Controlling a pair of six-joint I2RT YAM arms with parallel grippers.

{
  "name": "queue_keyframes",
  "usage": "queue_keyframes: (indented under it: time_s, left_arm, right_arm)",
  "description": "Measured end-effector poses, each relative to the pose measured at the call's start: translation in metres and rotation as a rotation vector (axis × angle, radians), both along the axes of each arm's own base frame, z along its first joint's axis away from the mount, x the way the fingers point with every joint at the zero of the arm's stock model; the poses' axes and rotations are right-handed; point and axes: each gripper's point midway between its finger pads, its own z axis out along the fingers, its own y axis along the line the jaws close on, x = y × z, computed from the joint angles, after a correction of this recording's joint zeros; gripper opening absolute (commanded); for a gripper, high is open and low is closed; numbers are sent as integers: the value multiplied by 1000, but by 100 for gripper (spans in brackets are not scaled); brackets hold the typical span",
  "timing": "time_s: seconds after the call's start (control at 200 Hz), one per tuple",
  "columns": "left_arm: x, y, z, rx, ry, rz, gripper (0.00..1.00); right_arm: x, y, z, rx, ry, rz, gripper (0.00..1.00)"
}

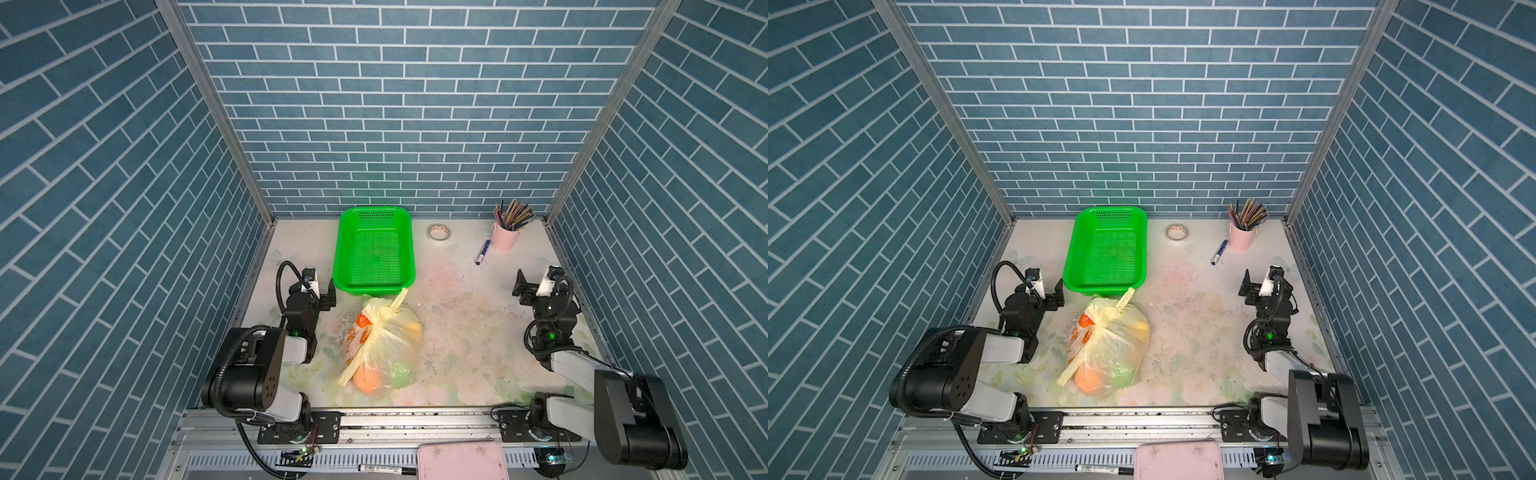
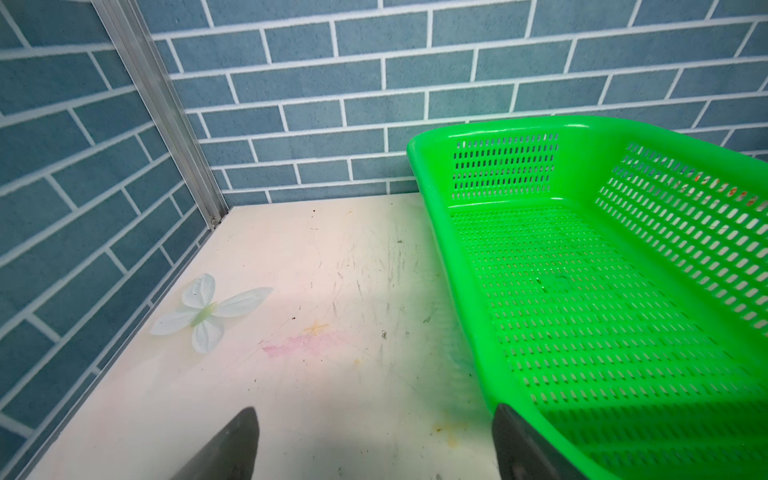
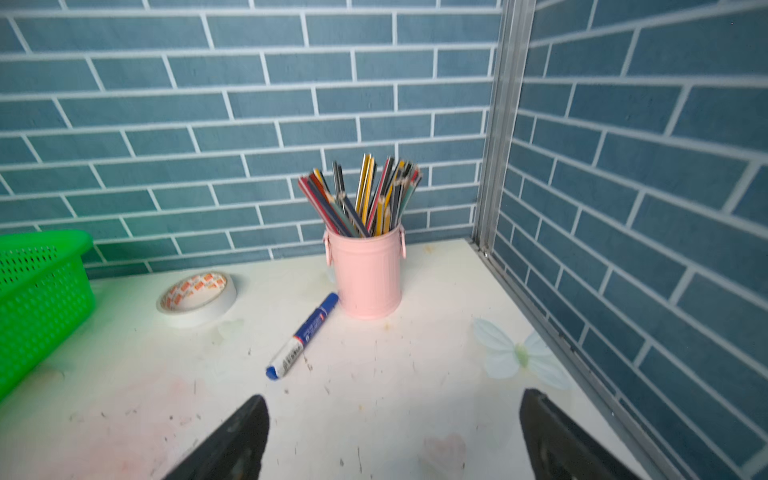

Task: Untie the knot of the plastic bag and take out the fruit

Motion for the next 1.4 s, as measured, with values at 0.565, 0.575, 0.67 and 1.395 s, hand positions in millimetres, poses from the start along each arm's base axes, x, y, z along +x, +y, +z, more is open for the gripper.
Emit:
queue_keyframes:
  time_s: [0.565, 0.575, 0.67, 1.395]
  left_arm:
    - [-22, -84, 149, -169, -142, -51, 88]
    - [-22, -86, 152, -177, -140, -56, 87]
    - [-25, -100, 174, -255, -108, -90, 82]
    - [-101, -169, 93, -404, 616, -362, 57]
  right_arm:
    - [-7, 108, 84, 226, 221, 443, 81]
    - [-8, 111, 84, 227, 229, 454, 81]
    - [-19, 140, 82, 230, 296, 546, 81]
    - [-150, 350, 57, 31, 628, 1171, 80]
